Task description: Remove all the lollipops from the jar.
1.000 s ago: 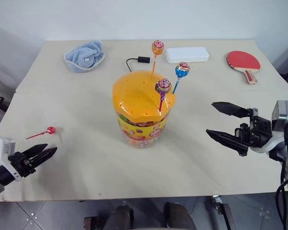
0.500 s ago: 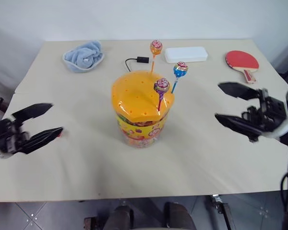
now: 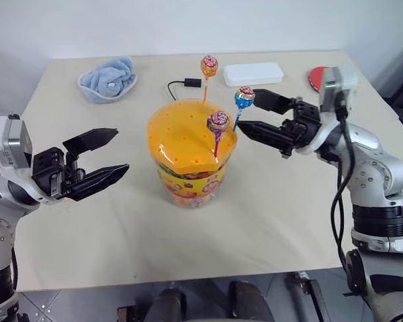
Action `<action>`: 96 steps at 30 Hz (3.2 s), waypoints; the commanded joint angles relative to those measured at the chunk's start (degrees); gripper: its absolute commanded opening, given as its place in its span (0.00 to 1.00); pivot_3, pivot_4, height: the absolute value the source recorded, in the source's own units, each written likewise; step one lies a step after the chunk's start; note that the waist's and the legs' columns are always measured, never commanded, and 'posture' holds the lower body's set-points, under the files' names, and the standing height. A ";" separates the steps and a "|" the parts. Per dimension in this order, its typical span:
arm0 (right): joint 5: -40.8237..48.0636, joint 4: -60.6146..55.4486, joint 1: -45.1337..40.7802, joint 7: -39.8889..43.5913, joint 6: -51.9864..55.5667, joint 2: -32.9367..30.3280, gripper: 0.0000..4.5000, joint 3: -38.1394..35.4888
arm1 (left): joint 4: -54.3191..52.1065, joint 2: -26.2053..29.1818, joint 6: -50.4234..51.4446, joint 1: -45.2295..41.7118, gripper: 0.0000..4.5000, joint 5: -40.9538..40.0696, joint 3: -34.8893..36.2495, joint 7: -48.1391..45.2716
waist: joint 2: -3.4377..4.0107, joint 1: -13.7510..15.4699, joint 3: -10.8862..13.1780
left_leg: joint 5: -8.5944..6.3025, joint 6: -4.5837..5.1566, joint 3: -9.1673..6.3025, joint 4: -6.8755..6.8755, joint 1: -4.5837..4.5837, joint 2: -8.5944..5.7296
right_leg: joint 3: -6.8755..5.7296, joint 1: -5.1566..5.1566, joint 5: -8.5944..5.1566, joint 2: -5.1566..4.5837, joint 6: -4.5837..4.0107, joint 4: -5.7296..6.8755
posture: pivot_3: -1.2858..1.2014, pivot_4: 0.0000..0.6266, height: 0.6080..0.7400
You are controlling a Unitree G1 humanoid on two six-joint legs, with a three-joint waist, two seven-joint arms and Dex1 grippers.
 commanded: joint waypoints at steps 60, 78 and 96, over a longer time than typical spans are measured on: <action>-1.42 -1.97 22.93 14.86 -10.98 -18.89 0.73 -19.05 | 6.53 3.39 -4.58 6.92 0.98 5.38 4.53 -11.16 | 0.69 1.45 0.41 | -0.02 0.02 0.25 0.11 -0.01 0.16 | -0.25 0.22 0.00 0.04 0.01 -0.31 | 0.52 0.24 1.00; -5.37 -16.11 7.22 2.38 -9.30 1.49 0.73 3.63 | 0.46 -0.73 -3.98 7.60 0.98 3.85 3.21 -6.98 | 0.64 1.34 0.40 | -0.04 -0.01 0.04 0.08 -0.01 0.05 | -0.25 0.15 0.00 -0.01 0.00 -0.21 | 0.52 0.24 1.00; 10.72 -10.94 1.51 0.00 -2.77 3.03 0.01 -6.76 | -1.19 -1.90 -4.23 5.37 0.98 2.28 1.73 -5.14 | 0.64 0.13 0.40 | -0.03 -0.01 0.02 0.11 -0.01 0.04 | -0.26 0.14 0.00 -0.03 0.00 -0.11 | 0.52 0.24 1.00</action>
